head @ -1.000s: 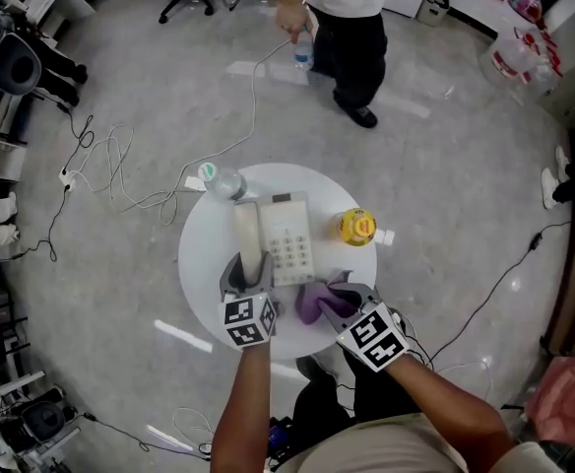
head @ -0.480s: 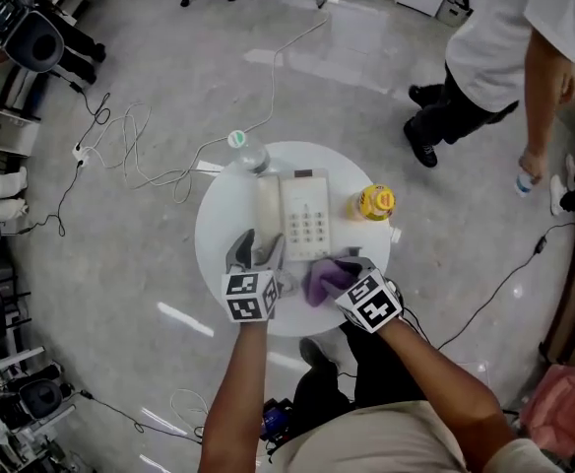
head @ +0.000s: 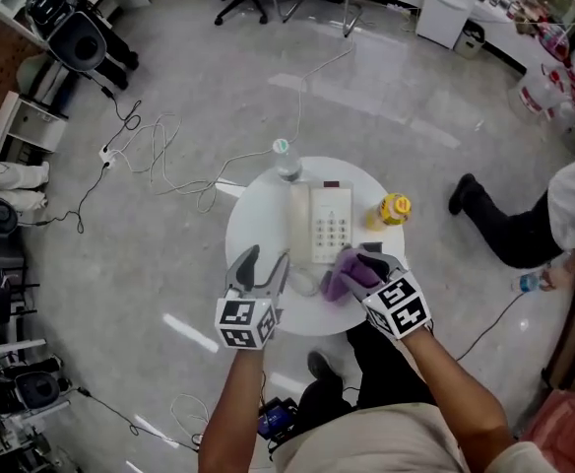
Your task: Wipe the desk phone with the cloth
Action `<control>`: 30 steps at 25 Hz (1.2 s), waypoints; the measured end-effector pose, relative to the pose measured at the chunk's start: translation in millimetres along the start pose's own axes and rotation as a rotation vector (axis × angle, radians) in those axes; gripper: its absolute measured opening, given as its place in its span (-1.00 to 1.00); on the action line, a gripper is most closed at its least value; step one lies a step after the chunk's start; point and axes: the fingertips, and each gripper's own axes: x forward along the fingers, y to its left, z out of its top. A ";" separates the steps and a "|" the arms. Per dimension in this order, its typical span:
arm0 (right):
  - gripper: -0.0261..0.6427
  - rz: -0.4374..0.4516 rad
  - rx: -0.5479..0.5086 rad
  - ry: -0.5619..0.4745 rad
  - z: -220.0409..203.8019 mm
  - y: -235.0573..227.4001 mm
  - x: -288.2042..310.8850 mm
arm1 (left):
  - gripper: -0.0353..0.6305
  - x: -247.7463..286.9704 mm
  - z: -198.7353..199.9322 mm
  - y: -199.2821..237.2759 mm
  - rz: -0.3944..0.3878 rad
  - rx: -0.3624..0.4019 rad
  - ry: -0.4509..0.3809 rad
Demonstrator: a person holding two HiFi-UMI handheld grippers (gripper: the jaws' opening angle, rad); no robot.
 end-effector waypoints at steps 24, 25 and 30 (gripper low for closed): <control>-0.94 0.051 -0.267 -0.539 190.6 170.2 -254.7 | -0.85 -289.0 198.2 -106.6 -0.191 0.119 -0.358; -0.94 0.062 -0.273 -0.548 193.0 179.4 -263.3 | -0.85 -299.0 200.7 -112.0 -0.203 0.129 -0.364; -0.95 0.106 -0.311 -0.553 195.8 218.8 -300.1 | -0.85 -344.5 213.8 -137.1 -0.234 0.187 -0.398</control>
